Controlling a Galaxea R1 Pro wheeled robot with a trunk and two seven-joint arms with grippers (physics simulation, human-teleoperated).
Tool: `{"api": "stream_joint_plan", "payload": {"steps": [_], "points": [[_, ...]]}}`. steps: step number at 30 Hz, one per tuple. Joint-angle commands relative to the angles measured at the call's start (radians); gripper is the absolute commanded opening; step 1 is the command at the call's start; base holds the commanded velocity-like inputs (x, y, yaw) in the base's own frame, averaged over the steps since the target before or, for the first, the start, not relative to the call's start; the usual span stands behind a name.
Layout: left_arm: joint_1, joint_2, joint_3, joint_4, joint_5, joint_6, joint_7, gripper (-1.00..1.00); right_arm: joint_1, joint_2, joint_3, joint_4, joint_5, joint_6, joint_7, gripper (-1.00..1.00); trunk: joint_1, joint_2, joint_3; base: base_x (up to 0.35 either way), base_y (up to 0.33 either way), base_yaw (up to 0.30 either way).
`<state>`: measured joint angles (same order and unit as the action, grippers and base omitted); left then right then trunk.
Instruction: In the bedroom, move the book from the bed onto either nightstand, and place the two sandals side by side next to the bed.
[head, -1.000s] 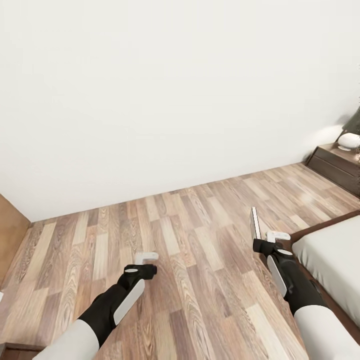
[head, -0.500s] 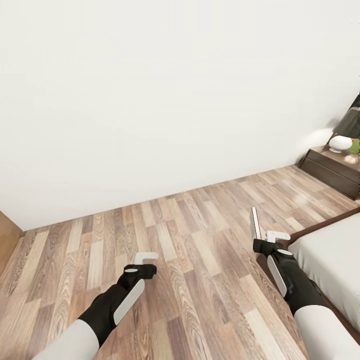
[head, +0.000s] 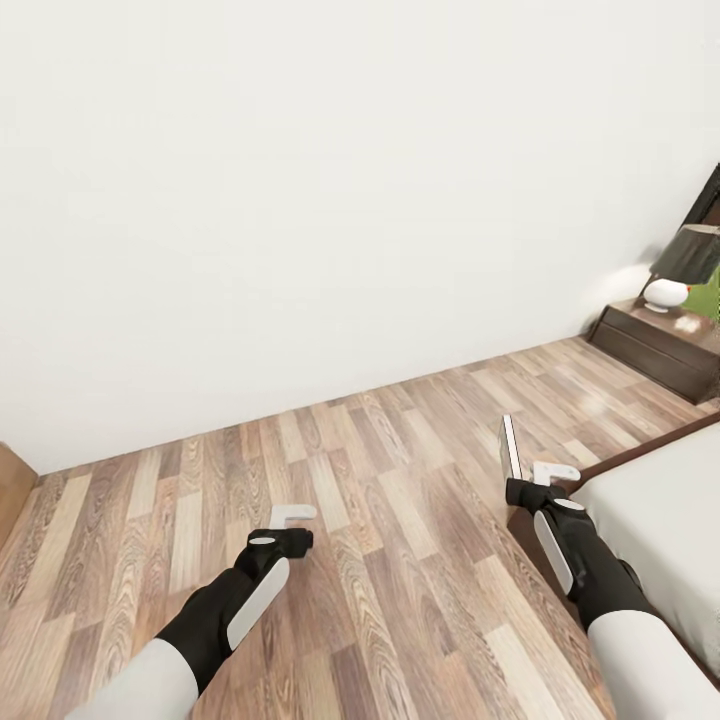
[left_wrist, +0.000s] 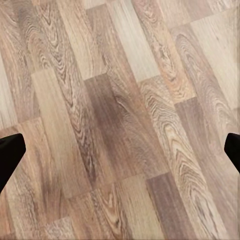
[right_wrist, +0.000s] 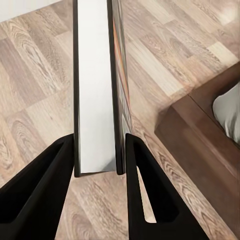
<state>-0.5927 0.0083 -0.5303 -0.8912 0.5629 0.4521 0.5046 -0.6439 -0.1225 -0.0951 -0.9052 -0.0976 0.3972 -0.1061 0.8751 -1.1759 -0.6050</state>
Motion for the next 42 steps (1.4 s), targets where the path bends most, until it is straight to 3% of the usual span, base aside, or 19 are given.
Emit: {"api": "stream_joint_plan", "payload": {"steps": [1, 15, 42], "points": [[-0.001, 0.001, -0.003, -0.002, 0.009, 0.002, 0.009, 1.0, 0.0, 0.0, 0.001, -0.001, -0.011, 0.008, -0.008, -1.0, -0.004, 0.007, 0.004, 0.0, 0.0, -0.034], [-0.001, 0.001, 0.003, -0.002, 0.016, 0.002, 0.009, 1.0, 0.0, -0.001, 0.004, -0.003, -0.011, 0.088, -0.038, -1.0, -0.058, 0.105, 0.07, 0.0, 0.0, -0.009], [-0.001, 0.001, 0.007, -0.002, 0.012, 0.061, 0.009, 1.0, 0.0, -0.001, 0.006, -0.003, -0.012, 0.098, -0.04, -1.0, -0.161, 0.294, 0.198, 0.0, 0.0, 0.0]]}}
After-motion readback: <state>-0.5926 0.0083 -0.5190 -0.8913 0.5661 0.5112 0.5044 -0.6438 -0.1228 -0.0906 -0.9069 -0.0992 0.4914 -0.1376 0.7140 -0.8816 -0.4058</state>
